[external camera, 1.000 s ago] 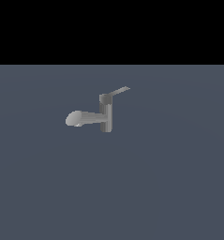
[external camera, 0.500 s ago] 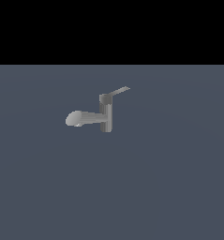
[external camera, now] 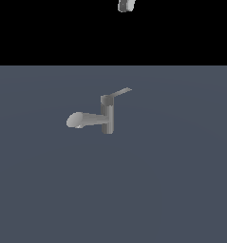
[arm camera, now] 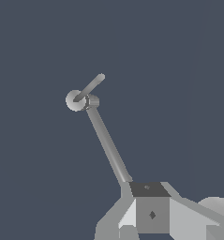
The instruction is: Turn on the faucet by rotating a designated handle.
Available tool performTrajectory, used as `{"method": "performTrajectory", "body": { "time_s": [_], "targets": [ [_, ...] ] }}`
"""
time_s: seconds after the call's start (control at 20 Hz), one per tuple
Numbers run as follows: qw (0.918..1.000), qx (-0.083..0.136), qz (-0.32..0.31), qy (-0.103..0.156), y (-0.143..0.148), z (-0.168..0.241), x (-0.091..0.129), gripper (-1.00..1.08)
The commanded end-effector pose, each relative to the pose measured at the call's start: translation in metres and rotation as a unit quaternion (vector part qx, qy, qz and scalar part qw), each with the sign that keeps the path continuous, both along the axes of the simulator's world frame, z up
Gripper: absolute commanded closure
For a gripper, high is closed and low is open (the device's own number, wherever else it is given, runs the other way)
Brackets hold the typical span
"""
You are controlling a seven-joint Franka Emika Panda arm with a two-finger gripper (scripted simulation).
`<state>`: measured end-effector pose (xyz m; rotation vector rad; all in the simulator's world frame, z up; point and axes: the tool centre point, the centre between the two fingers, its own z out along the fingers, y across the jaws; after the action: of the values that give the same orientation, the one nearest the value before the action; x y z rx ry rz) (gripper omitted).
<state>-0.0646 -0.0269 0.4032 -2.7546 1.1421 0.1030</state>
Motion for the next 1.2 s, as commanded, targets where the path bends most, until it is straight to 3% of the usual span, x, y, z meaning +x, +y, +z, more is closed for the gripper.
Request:
{"method": "performTrajectory", "body": {
  "time_s": [0.0, 0.25, 0.55, 0.8, 1.15],
  "targets": [
    [0.9992, 0.002, -0.040, 0.008, -0.002, -0.014, 0.017, 1.08],
    [0.9927, 0.000, -0.118, 0.023, -0.006, -0.043, 0.049, 1.08],
    [0.9767, -0.010, -0.211, 0.038, -0.013, -0.083, 0.084, 1.08],
    [0.9569, -0.023, -0.286, 0.046, -0.019, -0.117, 0.110, 1.08],
    [0.9215, -0.047, -0.382, 0.049, -0.028, -0.167, 0.142, 1.08]
  ]
}}
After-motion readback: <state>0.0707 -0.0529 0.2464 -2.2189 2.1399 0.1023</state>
